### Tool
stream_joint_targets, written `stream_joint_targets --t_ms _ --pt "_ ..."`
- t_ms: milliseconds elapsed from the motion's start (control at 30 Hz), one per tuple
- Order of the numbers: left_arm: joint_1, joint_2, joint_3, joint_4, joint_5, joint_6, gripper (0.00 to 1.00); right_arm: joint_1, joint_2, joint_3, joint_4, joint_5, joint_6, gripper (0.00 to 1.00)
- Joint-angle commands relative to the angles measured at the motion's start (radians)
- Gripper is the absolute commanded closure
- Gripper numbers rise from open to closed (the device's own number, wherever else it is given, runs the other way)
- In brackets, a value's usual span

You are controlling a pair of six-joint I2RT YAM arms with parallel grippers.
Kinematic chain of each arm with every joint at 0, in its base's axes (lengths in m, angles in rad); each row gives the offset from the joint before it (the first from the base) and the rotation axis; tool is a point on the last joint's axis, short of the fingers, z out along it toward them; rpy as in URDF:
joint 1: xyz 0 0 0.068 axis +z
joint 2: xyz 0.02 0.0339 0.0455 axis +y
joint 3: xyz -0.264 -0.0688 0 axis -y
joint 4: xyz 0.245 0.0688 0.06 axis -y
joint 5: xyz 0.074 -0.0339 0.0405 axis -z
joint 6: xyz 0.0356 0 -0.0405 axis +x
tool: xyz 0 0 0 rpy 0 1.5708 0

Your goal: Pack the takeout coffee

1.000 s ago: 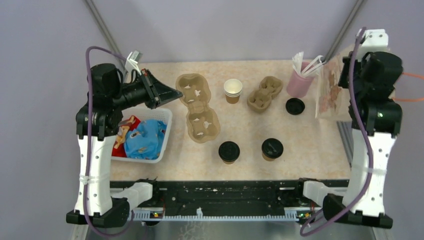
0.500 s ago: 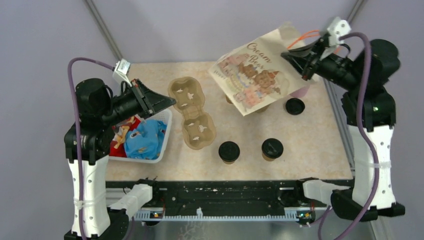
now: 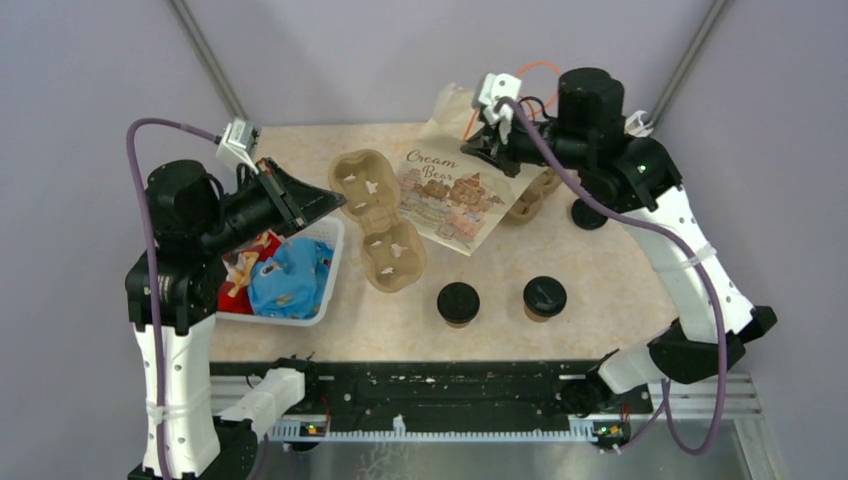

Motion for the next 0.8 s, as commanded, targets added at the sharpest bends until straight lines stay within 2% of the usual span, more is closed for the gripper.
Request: stream_joint_targets --t_ms 0,233,400,600,767 --pt "0.003 -0.012 0.038 0.009 -0.036 0.030 1.00 0.089 0.041 0.024 -0.042 0.130 -0.149 1.00" --pt "0.003 -0.001 0.143 -0.047 -0.129 0.083 1.00 0.206 0.094 -0.035 -0.046 0.257 -0.262 1.00" --pt "0.003 -0.014 0.175 -0.053 -0.198 0.100 1.00 0.263 0.070 -0.203 0.007 0.358 -0.354 1.00" --pt "0.003 -0.018 0.165 -0.054 -0.189 0.103 1.00 0.305 0.037 -0.347 0.063 0.413 -0.404 1.00" --pt "0.003 -0.021 0.151 -0.051 -0.167 0.101 1.00 0.325 -0.017 -0.457 0.131 0.435 -0.367 0.99"
